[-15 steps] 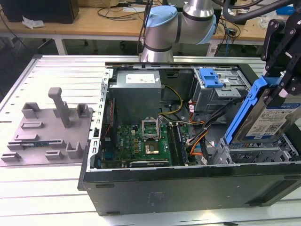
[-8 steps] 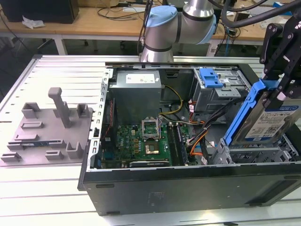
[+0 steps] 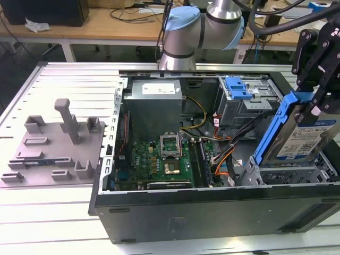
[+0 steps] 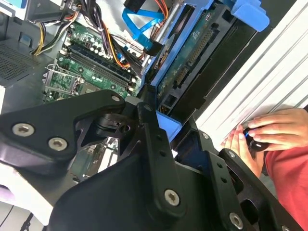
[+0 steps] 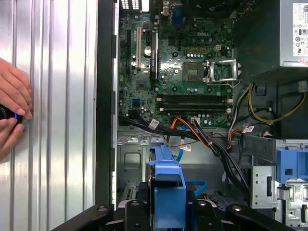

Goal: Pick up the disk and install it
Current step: 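Pick up the disk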

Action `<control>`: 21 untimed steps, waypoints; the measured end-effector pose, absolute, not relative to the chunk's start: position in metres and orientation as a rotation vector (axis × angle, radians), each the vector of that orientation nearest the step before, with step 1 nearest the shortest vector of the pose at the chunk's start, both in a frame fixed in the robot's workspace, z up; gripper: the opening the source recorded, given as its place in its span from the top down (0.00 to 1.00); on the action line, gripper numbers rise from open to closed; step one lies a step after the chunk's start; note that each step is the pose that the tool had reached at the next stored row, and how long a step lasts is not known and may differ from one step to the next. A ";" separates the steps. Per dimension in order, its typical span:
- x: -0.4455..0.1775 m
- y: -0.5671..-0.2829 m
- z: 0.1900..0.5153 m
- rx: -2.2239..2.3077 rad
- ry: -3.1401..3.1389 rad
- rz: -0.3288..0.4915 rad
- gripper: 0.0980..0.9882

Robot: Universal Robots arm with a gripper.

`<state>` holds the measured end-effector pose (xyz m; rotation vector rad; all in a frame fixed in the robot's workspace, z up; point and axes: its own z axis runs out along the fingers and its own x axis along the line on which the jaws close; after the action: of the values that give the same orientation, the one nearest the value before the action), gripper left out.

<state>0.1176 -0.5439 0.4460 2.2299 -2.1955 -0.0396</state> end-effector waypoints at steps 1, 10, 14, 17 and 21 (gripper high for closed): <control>0.118 -0.544 0.447 2.230 -2.195 -0.039 0.70; 0.118 -0.544 0.461 2.227 -2.193 -0.034 0.70; 0.118 -0.544 0.461 2.227 -2.193 -0.034 0.70; 0.118 -0.544 0.462 2.226 -2.193 -0.034 0.70; 0.118 -0.544 0.463 2.225 -2.191 -0.036 0.70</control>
<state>0.1182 -0.5438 0.4632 2.2254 -2.1913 -0.0364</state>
